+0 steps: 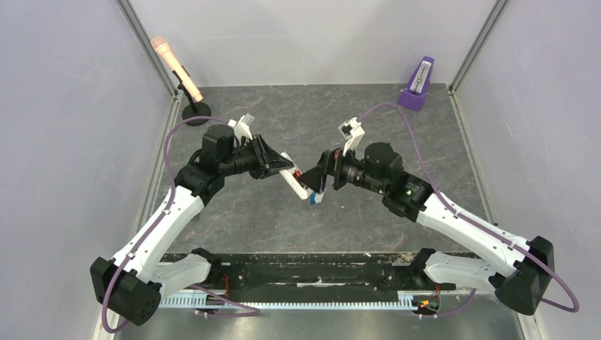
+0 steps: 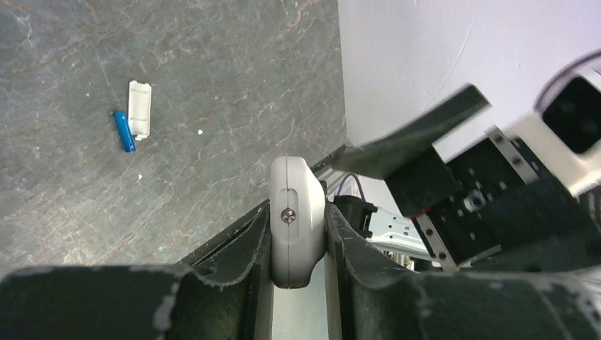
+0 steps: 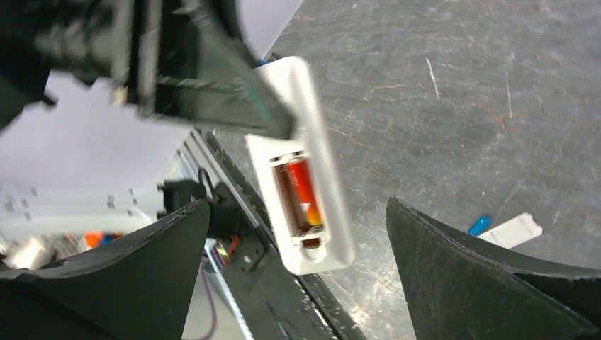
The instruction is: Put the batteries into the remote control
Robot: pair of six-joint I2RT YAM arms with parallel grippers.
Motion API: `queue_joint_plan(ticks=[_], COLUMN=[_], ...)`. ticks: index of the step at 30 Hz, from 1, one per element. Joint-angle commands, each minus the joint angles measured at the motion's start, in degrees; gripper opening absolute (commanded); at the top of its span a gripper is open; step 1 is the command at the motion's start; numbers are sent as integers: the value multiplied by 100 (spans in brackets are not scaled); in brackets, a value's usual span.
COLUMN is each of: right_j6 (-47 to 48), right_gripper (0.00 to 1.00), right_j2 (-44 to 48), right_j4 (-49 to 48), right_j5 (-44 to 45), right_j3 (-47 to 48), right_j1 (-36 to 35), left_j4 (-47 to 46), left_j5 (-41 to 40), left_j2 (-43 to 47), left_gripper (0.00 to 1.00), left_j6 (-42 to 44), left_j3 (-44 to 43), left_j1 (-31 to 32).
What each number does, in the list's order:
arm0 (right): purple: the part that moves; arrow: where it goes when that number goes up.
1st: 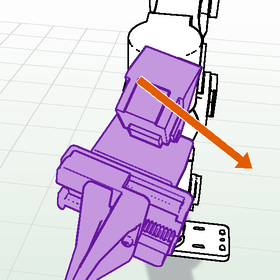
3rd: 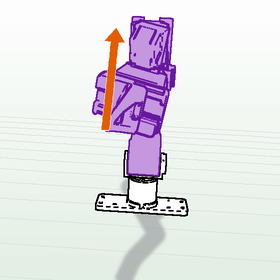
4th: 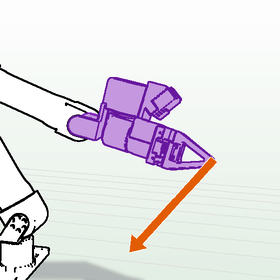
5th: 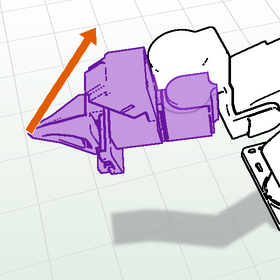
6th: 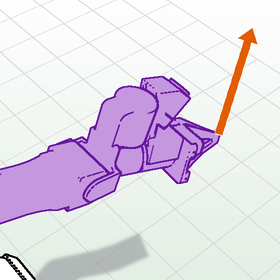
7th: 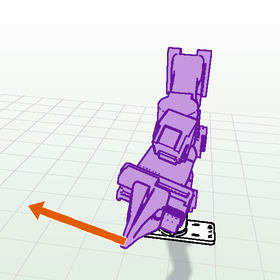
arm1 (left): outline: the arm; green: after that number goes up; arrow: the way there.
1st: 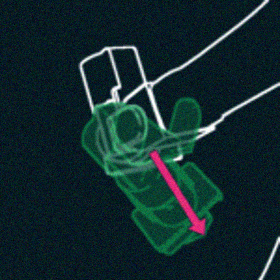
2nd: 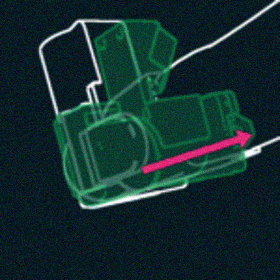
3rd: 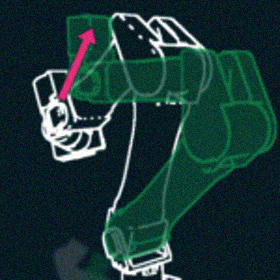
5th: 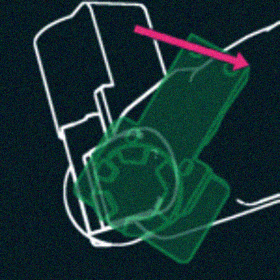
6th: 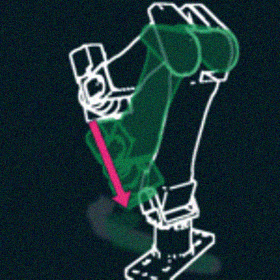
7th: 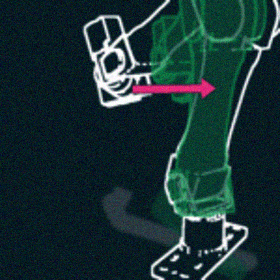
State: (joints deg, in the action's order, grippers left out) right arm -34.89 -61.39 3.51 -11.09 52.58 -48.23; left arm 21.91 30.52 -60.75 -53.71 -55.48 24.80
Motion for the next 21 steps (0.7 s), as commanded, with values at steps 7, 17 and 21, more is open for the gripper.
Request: queue_joint_plan(ticks=[7, 17, 21], right_j6=[-3660, -5052, -5384], right_gripper=[98, 98, 98], right_j2=[-313, -346, -441], right_j4=[-739, -1488, -1648], right_j5=[-606, -814, -879], right_j3=[-300, -789, -942], right_j1=[603, 622, 623], left_j4=[-610, -688, -706], left_j5=[-69, -36, 58], left_j2=[258, 272, 302], left_gripper=[2, 2, 2], left_j6=[361, 377, 498], left_j3=[-19, -15, 2], left_j1=[-36, -35, -35])
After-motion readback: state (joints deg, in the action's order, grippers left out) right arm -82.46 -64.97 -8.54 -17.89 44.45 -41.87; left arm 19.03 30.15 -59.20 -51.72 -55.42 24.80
